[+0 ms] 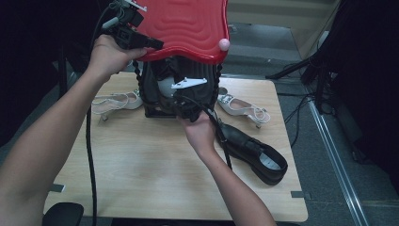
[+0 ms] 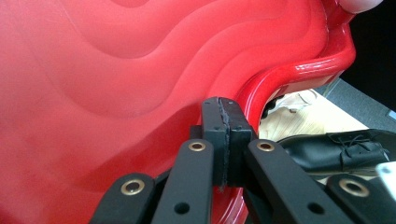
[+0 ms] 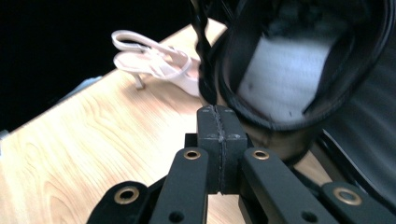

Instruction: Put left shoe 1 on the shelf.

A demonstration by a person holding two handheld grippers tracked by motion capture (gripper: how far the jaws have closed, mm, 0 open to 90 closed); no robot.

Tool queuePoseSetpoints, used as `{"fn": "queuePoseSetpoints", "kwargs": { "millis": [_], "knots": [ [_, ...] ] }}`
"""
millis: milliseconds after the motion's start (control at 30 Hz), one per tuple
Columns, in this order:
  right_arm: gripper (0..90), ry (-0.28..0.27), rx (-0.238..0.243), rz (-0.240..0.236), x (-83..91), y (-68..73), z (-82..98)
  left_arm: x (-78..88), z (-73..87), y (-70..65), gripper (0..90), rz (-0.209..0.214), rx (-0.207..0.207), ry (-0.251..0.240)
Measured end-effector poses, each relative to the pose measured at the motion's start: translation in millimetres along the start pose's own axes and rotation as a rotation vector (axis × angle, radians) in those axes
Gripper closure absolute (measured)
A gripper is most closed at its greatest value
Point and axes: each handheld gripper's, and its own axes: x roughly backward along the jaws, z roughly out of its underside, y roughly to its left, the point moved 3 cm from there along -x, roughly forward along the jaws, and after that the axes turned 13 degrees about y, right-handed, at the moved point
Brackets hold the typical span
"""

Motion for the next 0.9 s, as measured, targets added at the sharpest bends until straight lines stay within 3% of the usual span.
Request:
{"fn": "queuePoseSetpoints", "kwargs": {
  "millis": [200, 433, 900],
  "knots": [
    [90.0, 0.009, 0.015, -0.013, -11.4, -5.0, 5.9, 0.0, 0.5, 0.0, 90.0, 0.003, 0.002, -0.002],
    [90.0, 0.012, 0.05, -0.009, -15.8, 0.9, -7.1, 1.0, 1.6, -0.5, 90.0, -0.008, -0.001, 0.003],
    [90.0, 0.017, 0.035, -0.003, -32.3, 2.5, -34.2, 1.1, 2.1, -0.7, 90.0, -0.012, -0.002, 0.001]
  ]
}}
